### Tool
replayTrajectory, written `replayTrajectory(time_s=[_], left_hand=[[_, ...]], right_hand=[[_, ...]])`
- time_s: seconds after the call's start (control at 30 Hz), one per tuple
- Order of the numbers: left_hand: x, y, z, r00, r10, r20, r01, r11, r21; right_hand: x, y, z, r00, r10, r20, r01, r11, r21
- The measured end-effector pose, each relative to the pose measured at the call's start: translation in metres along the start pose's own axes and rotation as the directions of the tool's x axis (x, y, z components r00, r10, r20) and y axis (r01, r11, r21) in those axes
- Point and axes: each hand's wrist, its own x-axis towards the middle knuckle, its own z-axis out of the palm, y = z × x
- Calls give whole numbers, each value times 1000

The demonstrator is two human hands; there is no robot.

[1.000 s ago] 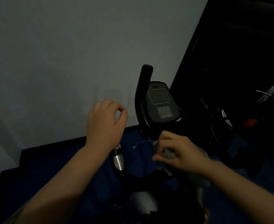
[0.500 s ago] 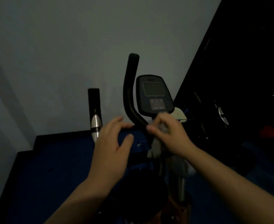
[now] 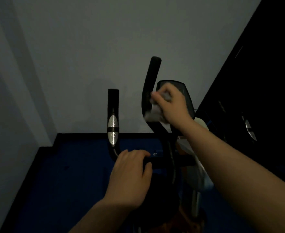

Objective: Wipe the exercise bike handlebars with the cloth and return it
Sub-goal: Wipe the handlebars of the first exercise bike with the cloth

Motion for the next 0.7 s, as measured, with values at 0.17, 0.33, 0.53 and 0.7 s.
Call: replayTrajectory(time_s=[0.17,0.33,0.53,0.7], left_hand=[[-1,-2,0,1000,0,14,-1,1000,16],[-1,-4,2,999,49,-8,-49,999,21],[1,-4,3,1000,19,20,-20,998,61],[3,-5,4,1000,0,2,0,998,58]], right_hand=[[-21,2,24,996,-85,41,91,981,-170],[-136,30,-24,999,-1,32,5,991,-137],[-115,10,-5,972,118,-202,-150,977,-154],[-213,22,2,966,121,-228,-127,992,-10]])
